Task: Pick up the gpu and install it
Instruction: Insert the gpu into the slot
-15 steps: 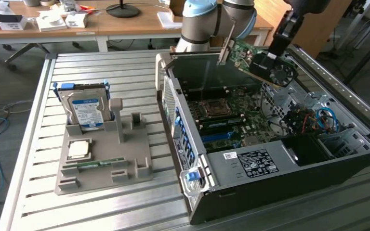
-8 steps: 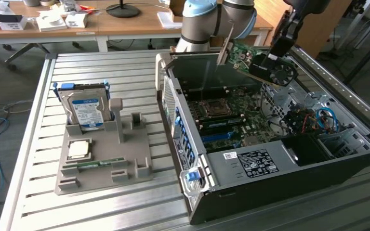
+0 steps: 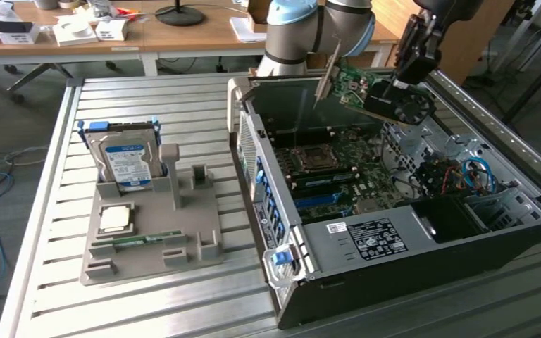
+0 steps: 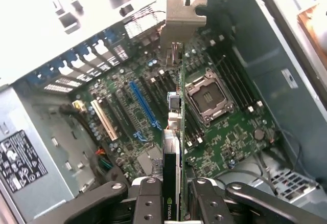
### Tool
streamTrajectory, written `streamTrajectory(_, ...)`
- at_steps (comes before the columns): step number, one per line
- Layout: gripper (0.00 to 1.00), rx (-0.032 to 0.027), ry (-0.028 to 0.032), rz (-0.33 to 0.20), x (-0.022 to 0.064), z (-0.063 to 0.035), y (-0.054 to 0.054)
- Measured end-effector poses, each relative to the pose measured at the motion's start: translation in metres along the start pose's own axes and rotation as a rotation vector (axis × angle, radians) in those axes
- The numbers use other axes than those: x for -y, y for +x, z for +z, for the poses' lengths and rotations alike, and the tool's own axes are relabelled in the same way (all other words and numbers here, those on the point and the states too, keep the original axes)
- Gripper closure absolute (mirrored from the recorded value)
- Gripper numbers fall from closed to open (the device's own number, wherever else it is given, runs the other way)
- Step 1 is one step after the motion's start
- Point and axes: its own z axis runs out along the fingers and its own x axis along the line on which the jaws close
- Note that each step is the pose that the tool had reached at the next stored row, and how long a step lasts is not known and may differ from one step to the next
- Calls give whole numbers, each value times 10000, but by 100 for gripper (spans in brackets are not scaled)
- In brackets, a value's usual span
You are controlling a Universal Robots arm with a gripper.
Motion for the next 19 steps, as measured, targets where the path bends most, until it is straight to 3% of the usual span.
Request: streamTrajectory(19,74,-276,0,-3022,1,11,0)
